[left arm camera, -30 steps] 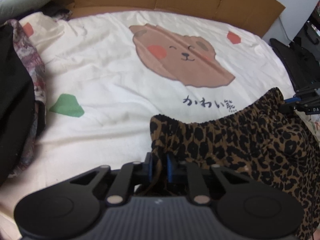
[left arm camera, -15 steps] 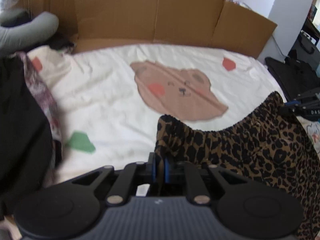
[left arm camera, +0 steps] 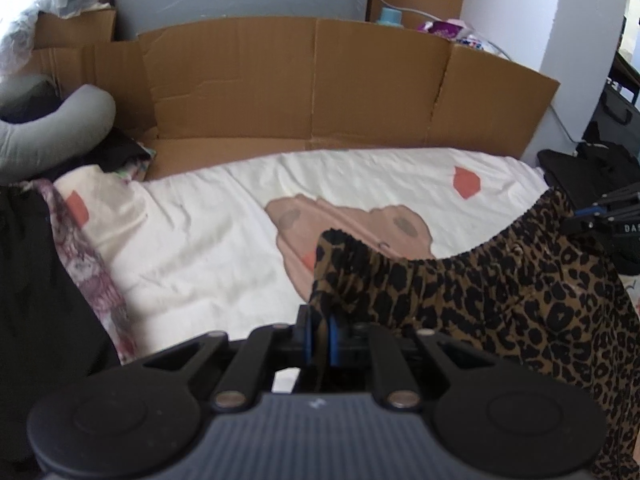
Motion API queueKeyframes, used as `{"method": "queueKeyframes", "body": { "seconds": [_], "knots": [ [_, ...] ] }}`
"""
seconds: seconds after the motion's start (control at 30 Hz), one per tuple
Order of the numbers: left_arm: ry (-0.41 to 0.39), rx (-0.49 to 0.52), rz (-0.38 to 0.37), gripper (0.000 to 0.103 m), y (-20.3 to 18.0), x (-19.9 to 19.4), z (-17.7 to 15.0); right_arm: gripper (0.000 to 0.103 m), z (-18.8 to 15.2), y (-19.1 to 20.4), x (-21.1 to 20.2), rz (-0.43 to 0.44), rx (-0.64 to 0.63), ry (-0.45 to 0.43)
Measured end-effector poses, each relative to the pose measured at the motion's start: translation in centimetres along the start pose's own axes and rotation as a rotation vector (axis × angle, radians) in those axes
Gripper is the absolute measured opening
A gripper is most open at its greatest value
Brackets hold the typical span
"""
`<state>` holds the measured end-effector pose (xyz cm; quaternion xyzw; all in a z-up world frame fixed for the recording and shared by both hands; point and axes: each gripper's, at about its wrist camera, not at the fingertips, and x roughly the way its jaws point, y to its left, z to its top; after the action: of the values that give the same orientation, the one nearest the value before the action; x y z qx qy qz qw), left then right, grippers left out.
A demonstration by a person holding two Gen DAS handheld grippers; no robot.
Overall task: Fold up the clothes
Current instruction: 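Lift the skirt by its waistband with both grippers and straighten it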
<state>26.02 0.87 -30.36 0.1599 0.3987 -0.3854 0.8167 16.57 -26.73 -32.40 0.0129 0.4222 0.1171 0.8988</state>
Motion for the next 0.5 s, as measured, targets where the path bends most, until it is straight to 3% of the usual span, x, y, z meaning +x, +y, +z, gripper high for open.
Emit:
{"method": "queueKeyframes", "body": {
  "seconds": [0.5],
  "knots": [
    [-0.037, 0.022, 0.029, 0.009, 0.9, 2.9, 3.9, 0.008, 4.2, -1.0, 2.0, -0.074, -0.030, -0.036]
  ]
}}
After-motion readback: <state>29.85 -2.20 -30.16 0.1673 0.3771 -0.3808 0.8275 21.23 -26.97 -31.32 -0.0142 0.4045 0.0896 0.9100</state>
